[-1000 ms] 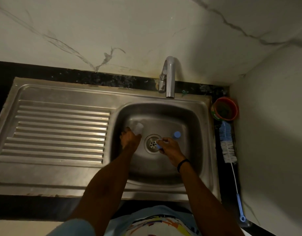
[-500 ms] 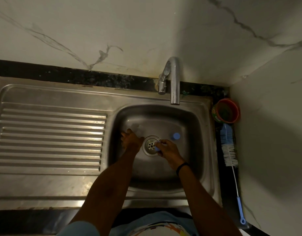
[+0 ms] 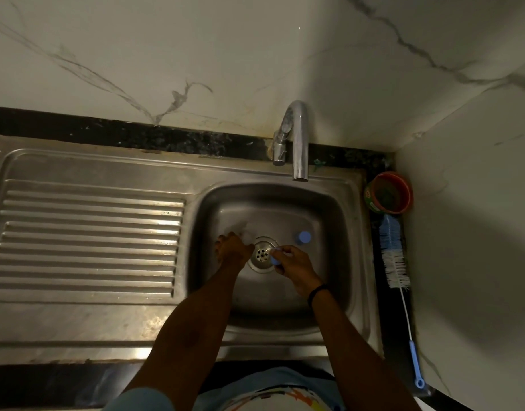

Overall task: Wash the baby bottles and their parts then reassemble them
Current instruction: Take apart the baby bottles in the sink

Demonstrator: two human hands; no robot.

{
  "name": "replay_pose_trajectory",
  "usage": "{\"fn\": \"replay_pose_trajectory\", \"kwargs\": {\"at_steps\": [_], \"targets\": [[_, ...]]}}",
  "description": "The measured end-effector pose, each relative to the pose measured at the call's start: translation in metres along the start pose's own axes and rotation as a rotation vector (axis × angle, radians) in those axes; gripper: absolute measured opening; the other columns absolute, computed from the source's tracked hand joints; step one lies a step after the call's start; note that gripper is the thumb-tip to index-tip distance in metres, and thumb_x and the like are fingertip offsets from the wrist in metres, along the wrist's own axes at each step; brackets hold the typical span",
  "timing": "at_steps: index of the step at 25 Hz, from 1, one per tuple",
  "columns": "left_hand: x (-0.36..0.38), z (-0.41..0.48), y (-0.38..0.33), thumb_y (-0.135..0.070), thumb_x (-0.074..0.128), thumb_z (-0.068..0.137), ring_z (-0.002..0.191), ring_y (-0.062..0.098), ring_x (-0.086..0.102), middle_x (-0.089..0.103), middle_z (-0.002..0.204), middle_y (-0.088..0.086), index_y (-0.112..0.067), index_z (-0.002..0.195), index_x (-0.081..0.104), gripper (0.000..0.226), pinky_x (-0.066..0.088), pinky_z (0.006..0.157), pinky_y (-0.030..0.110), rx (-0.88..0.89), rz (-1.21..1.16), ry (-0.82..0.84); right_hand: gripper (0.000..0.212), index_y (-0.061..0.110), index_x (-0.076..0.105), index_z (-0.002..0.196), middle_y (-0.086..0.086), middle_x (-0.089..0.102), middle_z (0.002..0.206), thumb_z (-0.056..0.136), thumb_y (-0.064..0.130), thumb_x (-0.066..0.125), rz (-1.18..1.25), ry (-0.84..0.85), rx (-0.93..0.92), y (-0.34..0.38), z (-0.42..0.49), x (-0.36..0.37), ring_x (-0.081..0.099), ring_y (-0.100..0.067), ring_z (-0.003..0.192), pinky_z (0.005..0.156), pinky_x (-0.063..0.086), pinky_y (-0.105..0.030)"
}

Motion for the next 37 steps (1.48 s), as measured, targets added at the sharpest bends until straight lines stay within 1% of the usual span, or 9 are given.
{"fn": "replay_pose_trajectory", "kwargs": {"at_steps": [3, 6, 10, 15, 18, 21, 27, 33, 37], "targets": [[0.006, 0.003, -0.006, -0.058, 0.069, 0.086, 0.129, 0.035, 0.047, 0.048, 0.142, 0.018, -0.007, 0.14, 0.048, 0.077, 0.042, 0.102, 0.04, 0.024, -0.073, 0.033, 0.027, 0.013, 0.066, 0.109, -0.009, 0.068, 0.108, 0.086, 0.026, 0.074, 0.01, 0.006, -0.001, 0.0, -0.001, -0.002, 0.066, -0.017, 0.092, 0.069, 0.054, -0.023], [0.012, 0.008, -0.018, -0.06, 0.071, 0.083, 0.124, 0.035, 0.053, 0.056, 0.136, 0.019, -0.005, 0.135, 0.053, 0.078, 0.045, 0.1, 0.04, 0.03, -0.196, 0.056, 0.027, 0.013, 0.065, 0.109, -0.009, 0.068, 0.108, 0.087, 0.026, 0.073, 0.013, 0.002, -0.001, 0.0, 0.0, -0.005, 0.065, -0.016, 0.089, 0.068, 0.054, -0.023], [0.013, 0.01, -0.029, -0.055, 0.074, 0.083, 0.125, 0.034, 0.051, 0.052, 0.137, 0.019, -0.004, 0.138, 0.049, 0.078, 0.045, 0.098, 0.038, 0.016, -0.243, 0.072, 0.025, 0.013, 0.065, 0.108, -0.008, 0.067, 0.107, 0.088, 0.023, 0.072, 0.022, -0.016, 0.009, 0.004, 0.002, -0.008, 0.066, -0.017, 0.094, 0.074, 0.057, -0.026], [0.014, 0.011, -0.026, -0.05, 0.077, 0.083, 0.125, 0.037, 0.051, 0.045, 0.14, 0.021, -0.004, 0.143, 0.044, 0.083, 0.045, 0.1, 0.041, -0.011, -0.265, 0.08, 0.025, 0.011, 0.065, 0.109, -0.009, 0.068, 0.105, 0.088, 0.023, 0.072, 0.047, -0.022, 0.016, 0.003, 0.004, -0.009, 0.065, -0.017, 0.09, 0.074, 0.057, -0.027], [0.017, 0.011, -0.024, -0.051, 0.077, 0.083, 0.124, 0.036, 0.052, 0.046, 0.139, 0.021, -0.003, 0.142, 0.045, 0.082, 0.046, 0.099, 0.039, 0.003, -0.257, 0.089, 0.029, 0.008, 0.063, 0.113, -0.01, 0.068, 0.106, 0.088, 0.022, 0.072, 0.059, -0.013, 0.01, 0.0, 0.005, -0.009, 0.066, -0.016, 0.09, 0.078, 0.057, -0.03], [0.022, 0.012, -0.022, -0.051, 0.079, 0.081, 0.123, 0.035, 0.053, 0.048, 0.138, 0.02, -0.004, 0.141, 0.047, 0.083, 0.047, 0.098, 0.039, 0.01, -0.273, 0.097, 0.03, 0.009, 0.063, 0.113, -0.009, 0.068, 0.106, 0.088, 0.023, 0.072, 0.057, -0.007, 0.005, 0.0, 0.005, -0.009, 0.066, -0.016, 0.089, 0.076, 0.057, -0.028], [0.028, 0.012, -0.02, -0.048, 0.076, 0.085, 0.128, 0.035, 0.051, 0.046, 0.144, 0.02, -0.004, 0.147, 0.04, 0.085, 0.046, 0.103, 0.038, 0.013, -0.246, 0.122, 0.027, 0.014, 0.065, 0.109, -0.008, 0.069, 0.106, 0.087, 0.028, 0.073, 0.039, -0.015, 0.007, 0.0, 0.005, -0.012, 0.067, -0.017, 0.09, 0.075, 0.057, -0.027], [0.031, 0.009, -0.018, -0.042, 0.072, 0.09, 0.123, 0.033, 0.056, 0.052, 0.139, 0.019, -0.005, 0.139, 0.047, 0.067, 0.051, 0.1, 0.038, 0.025, -0.197, 0.163, 0.029, 0.016, 0.065, 0.111, -0.009, 0.067, 0.11, 0.086, 0.029, 0.073, 0.016, -0.024, 0.011, -0.004, 0.008, -0.016, 0.066, -0.022, 0.099, 0.079, 0.058, -0.03], [0.025, -0.001, -0.017, -0.034, 0.069, 0.093, 0.125, 0.033, 0.055, 0.053, 0.14, 0.018, -0.004, 0.139, 0.048, 0.059, 0.049, 0.1, 0.037, 0.021, -0.215, 0.155, 0.027, 0.016, 0.064, 0.111, -0.007, 0.067, 0.108, 0.087, 0.028, 0.072, 0.022, -0.041, 0.016, -0.003, 0.008, -0.015, 0.066, -0.022, 0.098, 0.083, 0.059, -0.034]]}}
Point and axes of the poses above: each hand's wrist, its own z-axis towards the middle knuckle, its own x-axis out of the palm, y = z × x, the point moved 1 cm from there along z, towards the middle knuckle
